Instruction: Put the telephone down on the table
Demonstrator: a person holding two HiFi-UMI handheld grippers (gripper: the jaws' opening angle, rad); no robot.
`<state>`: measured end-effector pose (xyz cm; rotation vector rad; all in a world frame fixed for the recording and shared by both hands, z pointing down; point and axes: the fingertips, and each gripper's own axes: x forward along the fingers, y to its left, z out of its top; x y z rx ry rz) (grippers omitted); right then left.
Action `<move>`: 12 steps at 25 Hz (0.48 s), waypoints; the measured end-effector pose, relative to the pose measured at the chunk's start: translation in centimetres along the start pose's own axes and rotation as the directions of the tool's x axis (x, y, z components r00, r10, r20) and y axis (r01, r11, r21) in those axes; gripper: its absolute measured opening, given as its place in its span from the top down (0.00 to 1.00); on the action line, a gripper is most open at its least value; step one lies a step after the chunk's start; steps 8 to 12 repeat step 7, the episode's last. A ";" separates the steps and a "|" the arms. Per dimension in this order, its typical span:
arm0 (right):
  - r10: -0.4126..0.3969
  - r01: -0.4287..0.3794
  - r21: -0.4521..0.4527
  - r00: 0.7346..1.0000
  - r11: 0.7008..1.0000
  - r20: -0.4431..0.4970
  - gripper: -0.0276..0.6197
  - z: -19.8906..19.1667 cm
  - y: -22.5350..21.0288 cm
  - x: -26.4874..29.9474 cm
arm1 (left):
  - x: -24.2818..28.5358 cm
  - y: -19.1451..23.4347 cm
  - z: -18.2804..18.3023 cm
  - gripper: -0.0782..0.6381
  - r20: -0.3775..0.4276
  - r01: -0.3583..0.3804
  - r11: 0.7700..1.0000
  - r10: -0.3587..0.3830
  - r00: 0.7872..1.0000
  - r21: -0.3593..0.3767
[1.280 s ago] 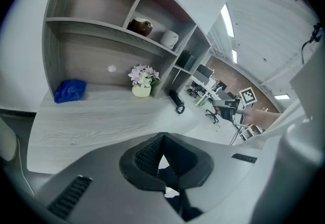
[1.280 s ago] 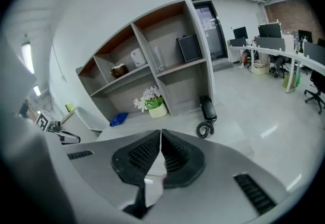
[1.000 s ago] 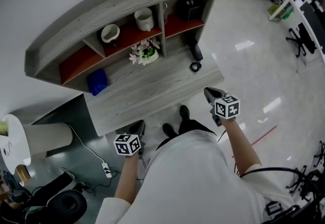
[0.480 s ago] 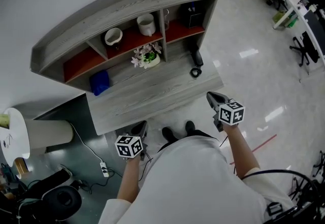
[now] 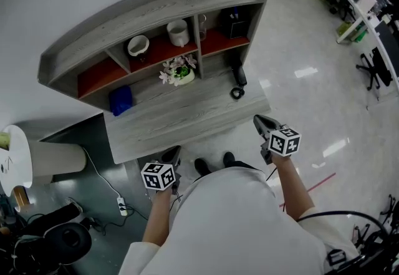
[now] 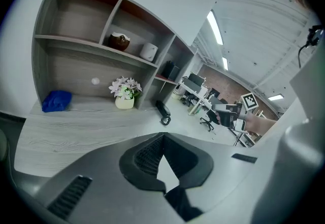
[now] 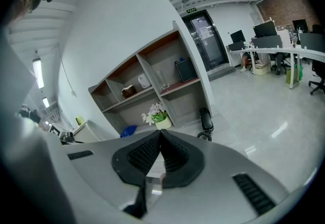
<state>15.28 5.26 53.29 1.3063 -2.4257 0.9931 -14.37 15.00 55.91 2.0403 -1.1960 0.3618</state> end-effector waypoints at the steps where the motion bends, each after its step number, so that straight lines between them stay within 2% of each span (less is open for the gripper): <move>1: 0.002 -0.002 -0.001 1.000 1.000 0.001 0.93 0.1 0.0 0.0 | 0.1 -0.1 -0.1 0.88 -0.002 0.000 1.000 0.000 1.000 -0.001; 12: 0.012 -0.012 -0.016 1.000 1.000 -0.007 0.93 0.3 -0.1 0.1 | 0.1 -0.4 -0.3 0.88 -0.010 -0.004 1.000 0.004 1.000 -0.017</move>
